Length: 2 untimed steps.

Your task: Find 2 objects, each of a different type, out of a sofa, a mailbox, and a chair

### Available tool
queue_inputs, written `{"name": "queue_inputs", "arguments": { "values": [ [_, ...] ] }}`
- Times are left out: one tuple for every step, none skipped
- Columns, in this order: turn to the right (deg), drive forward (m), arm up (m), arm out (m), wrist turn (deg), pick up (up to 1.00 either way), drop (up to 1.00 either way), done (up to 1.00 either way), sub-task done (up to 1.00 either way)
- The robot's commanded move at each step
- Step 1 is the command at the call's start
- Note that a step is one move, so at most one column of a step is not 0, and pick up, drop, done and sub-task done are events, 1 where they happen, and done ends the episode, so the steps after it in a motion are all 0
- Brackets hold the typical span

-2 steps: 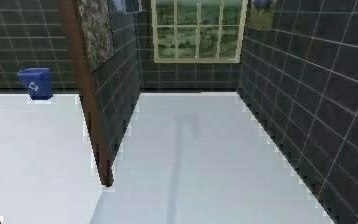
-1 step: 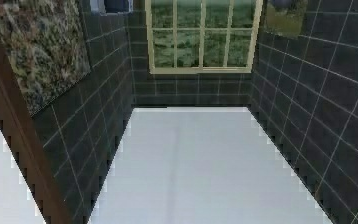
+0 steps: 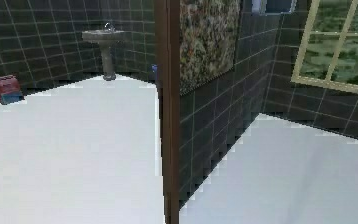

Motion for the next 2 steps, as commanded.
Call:
{"name": "queue_inputs", "arguments": {
  "values": [
    [-3.0, 0.00, 0.00, 0.00, 0.0, 0.00, 0.00, 0.00, 0.00],
    [0.0, 0.55, 0.00, 0.00, 0.0, 0.00, 0.00, 0.00, 0.00]
  ]
}}
